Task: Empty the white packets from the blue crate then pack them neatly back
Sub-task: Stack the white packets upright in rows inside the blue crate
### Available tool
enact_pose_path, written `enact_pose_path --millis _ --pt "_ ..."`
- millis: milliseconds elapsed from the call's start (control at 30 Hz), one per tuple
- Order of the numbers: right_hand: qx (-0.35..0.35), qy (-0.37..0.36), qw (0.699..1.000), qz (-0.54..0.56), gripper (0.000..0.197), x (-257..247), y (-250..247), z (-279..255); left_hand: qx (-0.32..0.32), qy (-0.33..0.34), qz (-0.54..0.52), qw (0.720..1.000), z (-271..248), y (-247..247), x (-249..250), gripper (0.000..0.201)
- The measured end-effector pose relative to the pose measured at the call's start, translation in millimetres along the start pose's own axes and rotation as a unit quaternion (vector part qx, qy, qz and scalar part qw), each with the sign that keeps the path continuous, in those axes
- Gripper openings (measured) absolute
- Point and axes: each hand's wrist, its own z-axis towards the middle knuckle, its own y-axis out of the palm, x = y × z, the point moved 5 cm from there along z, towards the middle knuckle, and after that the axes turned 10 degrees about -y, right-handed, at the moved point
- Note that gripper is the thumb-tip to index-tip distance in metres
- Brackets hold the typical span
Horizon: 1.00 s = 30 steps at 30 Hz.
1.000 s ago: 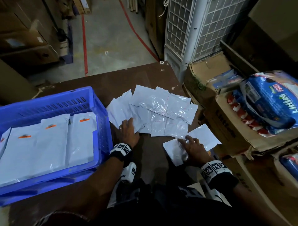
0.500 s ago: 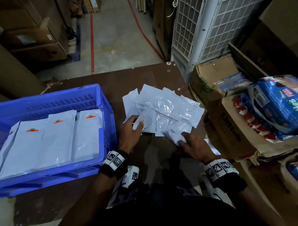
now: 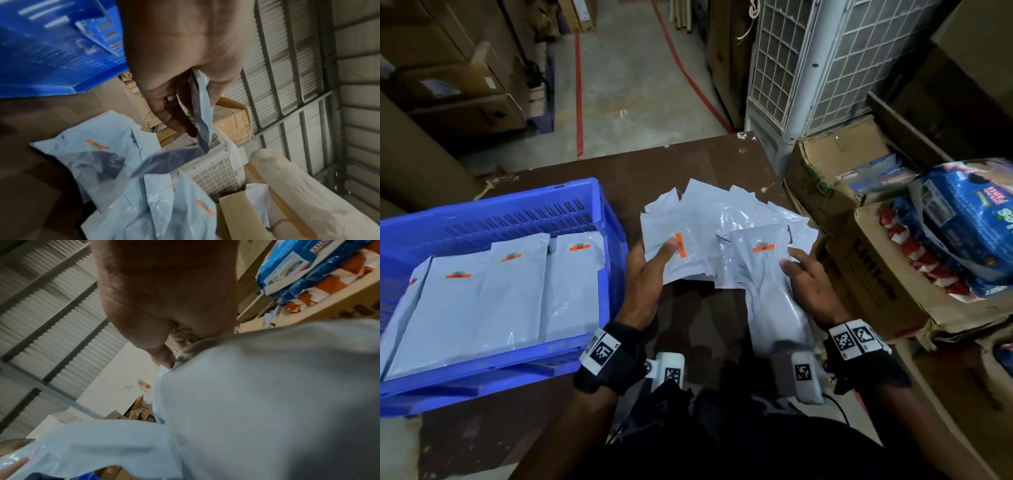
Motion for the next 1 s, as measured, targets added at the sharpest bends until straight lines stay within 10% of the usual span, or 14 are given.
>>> enact_pose_path --millis 333,700,800,1000 --pt "-0.005 0.099 0.989 -0.108 0.065 69.8 -10.9 -3.7 -0.089 0.094 0.268 0.955 10.7 17.1 29.7 0.030" --pt "-0.027 0.084 0.987 -0.131 0.039 62.6 -17.9 -18.8 -0.164 0.084 0.365 0.913 36.6 38.0 21.6 0.062" --pt "-0.044 0.072 0.987 -0.136 0.036 67.1 -18.5 -18.4 -0.200 0.084 0.377 0.901 39.7 47.0 22.3 0.044" --pt "-0.039 0.072 0.987 -0.140 0.039 69.2 -19.5 -16.1 -0.142 0.063 0.468 0.870 64.9 49.0 -7.3 0.056"
